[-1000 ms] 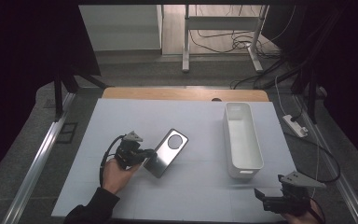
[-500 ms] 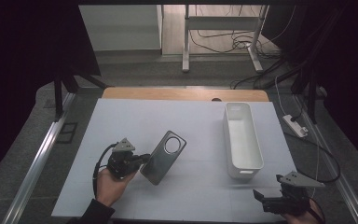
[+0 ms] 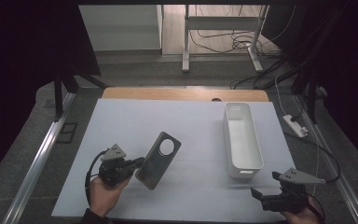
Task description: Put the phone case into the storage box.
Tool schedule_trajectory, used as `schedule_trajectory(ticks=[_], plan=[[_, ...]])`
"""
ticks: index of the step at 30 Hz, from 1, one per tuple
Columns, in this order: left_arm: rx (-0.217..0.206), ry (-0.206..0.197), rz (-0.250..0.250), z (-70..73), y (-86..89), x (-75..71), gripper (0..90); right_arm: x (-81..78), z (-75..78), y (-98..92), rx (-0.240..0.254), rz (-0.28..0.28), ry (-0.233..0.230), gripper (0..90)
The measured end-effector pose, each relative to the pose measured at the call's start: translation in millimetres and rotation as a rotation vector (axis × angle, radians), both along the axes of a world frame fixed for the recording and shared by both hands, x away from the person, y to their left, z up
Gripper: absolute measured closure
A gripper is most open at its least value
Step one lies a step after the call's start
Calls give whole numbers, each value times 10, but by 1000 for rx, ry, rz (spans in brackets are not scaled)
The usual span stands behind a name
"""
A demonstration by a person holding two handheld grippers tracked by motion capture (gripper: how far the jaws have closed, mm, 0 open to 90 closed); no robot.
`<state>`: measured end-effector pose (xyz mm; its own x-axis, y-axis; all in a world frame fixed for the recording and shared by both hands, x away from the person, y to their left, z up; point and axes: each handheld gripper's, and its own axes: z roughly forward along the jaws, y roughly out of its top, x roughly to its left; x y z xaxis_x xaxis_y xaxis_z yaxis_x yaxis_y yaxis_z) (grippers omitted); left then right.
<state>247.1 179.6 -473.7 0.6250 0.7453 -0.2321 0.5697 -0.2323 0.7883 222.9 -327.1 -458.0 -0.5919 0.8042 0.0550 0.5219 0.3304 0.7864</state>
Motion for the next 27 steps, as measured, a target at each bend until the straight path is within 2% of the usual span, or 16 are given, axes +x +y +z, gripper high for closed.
schedule_trajectory(ticks=[7, 12, 18, 27], plan=[[2, -18, 3, 11, -21, -92, 897, 63, 86, 78, 9, 43, -18, 0], [2, -26, 2, 19, -38, -142, 897, 127, 171, 124, 41, 72, -24, 0], [-1, -34, 6, 26, -57, -168, 897, 226, 226, 225, 45, 107, -8, 0], [4, -19, -17, 10, -117, -138, 897, 342, 247, 388, 58, 156, 14, 0]])
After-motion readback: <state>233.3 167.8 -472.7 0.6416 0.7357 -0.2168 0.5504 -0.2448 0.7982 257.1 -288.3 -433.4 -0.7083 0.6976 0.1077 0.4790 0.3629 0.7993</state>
